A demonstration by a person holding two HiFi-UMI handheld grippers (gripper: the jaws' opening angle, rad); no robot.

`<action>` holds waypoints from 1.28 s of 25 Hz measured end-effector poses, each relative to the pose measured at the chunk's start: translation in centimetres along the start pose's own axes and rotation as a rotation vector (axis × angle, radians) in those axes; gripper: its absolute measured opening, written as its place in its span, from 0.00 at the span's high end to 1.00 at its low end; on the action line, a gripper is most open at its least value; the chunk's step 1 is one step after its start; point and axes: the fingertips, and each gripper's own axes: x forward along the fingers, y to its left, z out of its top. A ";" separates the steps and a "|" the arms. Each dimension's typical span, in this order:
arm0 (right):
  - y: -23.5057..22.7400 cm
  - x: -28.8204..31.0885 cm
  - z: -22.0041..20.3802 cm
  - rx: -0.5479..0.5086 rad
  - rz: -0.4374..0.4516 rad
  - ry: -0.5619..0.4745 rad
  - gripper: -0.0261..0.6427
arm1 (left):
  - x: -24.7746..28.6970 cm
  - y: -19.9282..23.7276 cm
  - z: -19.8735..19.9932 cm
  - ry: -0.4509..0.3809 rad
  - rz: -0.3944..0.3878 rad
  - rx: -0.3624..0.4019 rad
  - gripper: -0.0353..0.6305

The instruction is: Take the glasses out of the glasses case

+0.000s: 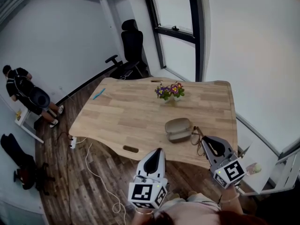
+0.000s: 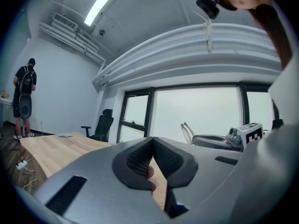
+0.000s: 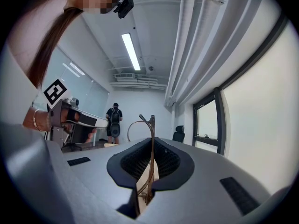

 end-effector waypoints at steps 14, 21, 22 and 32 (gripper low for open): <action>0.1 1.0 -0.2 -0.031 -0.031 0.030 0.94 | 1.5 1.1 -0.8 0.009 -0.042 -0.033 0.95; 0.1 0.9 -0.1 -0.032 -0.026 0.036 0.94 | 1.9 0.7 -1.2 0.019 -0.053 -0.045 0.95; 0.0 0.8 -0.1 -0.032 -0.026 0.036 0.94 | 2.0 0.6 -1.3 0.019 -0.054 -0.046 0.95; -1.2 -0.3 -0.3 -0.031 -0.018 0.050 0.94 | 3.0 -1.3 -1.6 0.024 -0.062 -0.050 0.95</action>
